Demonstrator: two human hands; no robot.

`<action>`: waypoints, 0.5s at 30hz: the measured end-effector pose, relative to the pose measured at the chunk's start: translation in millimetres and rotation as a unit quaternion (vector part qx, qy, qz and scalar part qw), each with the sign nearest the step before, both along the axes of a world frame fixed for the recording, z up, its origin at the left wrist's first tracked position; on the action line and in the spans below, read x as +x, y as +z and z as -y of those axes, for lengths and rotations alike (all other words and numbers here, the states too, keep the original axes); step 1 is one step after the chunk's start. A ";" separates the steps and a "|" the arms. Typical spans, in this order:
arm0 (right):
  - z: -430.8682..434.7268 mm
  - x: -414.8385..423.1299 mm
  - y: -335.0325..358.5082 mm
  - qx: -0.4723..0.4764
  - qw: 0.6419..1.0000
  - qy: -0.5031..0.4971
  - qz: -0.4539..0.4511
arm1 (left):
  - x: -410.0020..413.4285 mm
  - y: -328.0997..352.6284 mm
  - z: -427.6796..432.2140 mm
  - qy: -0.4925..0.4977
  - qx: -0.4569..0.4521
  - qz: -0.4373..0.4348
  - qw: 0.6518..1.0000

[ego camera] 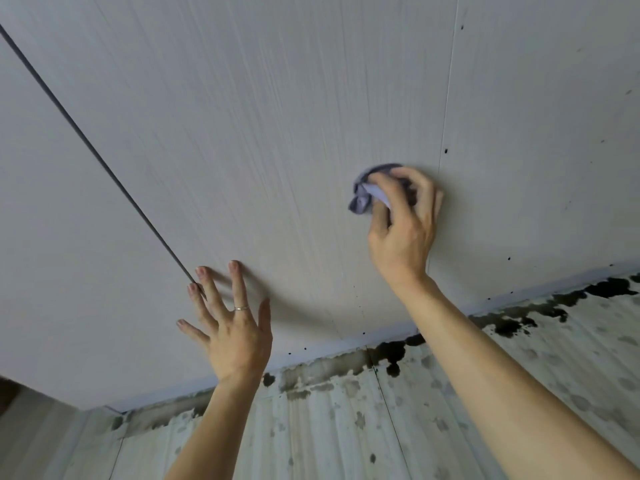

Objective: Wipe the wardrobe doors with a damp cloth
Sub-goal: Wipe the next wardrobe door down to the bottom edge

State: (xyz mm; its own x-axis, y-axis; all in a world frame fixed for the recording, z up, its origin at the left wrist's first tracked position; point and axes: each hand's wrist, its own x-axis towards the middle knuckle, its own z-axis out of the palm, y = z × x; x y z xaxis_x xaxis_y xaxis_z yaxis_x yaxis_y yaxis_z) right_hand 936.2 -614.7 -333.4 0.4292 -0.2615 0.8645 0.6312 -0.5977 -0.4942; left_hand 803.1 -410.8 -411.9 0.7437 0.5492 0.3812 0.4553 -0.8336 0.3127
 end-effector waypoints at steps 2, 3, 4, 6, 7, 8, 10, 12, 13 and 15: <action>2.5 -1.1 -25.0 -0.017 1.000 -0.020 -0.007 | -1.4 3.5 1.8 0.005 -0.002 -0.013 1.000; 3.1 -4.0 -45.5 -0.032 0.999 -0.016 -0.022 | -2.2 4.9 2.4 0.008 -0.003 -0.019 1.000; 4.0 -8.2 -67.8 -0.042 0.998 -0.007 -0.048 | -3.8 6.0 2.8 0.011 -0.004 -0.025 1.000; 8.9 -18.9 -101.1 -0.047 0.991 0.021 -0.125 | -6.7 10.0 5.2 0.011 -0.006 -0.037 0.999; 9.9 -21.9 -108.7 -0.041 0.985 0.037 -0.163 | -7.2 12.0 6.1 0.012 -0.007 -0.044 0.999; 10.0 -23.9 -108.8 -0.031 0.979 0.051 -0.195 | -8.0 13.9 6.5 0.012 -0.007 -0.050 0.999; 10.9 -23.7 -93.0 0.001 0.974 0.071 -0.214 | -9.3 17.4 8.6 0.009 -0.009 -0.061 0.998; 12.0 -21.8 -64.5 0.021 0.983 0.080 -0.162 | -10.5 18.5 9.6 0.007 -0.011 -0.068 0.998; 12.9 -18.8 -48.0 0.031 0.988 0.079 -0.130 | -10.5 18.7 9.8 0.005 -0.010 -0.070 0.998; 13.4 -9.4 -18.0 0.059 0.992 0.063 -0.090 | -10.2 18.4 9.5 0.006 -0.007 -0.072 0.997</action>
